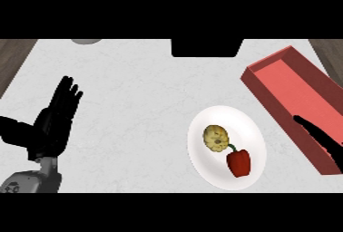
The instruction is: Pick the bell pepper from the plate and place it in the cardboard box
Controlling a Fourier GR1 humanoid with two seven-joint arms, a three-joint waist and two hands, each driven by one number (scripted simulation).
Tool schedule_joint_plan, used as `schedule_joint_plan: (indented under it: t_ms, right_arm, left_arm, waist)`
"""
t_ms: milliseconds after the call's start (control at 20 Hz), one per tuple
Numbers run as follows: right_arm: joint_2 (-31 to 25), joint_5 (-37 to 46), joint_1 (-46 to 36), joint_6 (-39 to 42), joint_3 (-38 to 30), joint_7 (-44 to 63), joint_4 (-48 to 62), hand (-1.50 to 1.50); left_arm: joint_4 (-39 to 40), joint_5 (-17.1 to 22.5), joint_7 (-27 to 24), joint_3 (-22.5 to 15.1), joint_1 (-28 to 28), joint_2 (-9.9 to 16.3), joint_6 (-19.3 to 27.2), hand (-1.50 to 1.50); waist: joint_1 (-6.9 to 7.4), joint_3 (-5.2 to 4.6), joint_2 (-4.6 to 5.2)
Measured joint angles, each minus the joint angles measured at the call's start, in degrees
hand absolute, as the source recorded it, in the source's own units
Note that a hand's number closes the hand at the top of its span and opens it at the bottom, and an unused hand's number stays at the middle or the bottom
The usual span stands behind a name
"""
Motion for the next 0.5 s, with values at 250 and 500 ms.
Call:
schedule_joint_plan:
  t_ms: [250,500]
  right_arm:
    - [4.7,3.9,-5.3,2.9,2.1,7.6,1.5,-1.50]
    - [11.5,7.8,-7.4,5.0,4.0,9.9,4.2,-1.50]
  left_arm:
    - [-0.2,-0.8,0.4,0.6,0.1,-0.9,-0.7,0.00]
    - [-2.2,-1.5,1.4,1.5,1.4,-1.4,-1.6,0.00]
  waist:
    - [0.03,0.03,0.00]
    - [-0.01,0.06,-0.01]
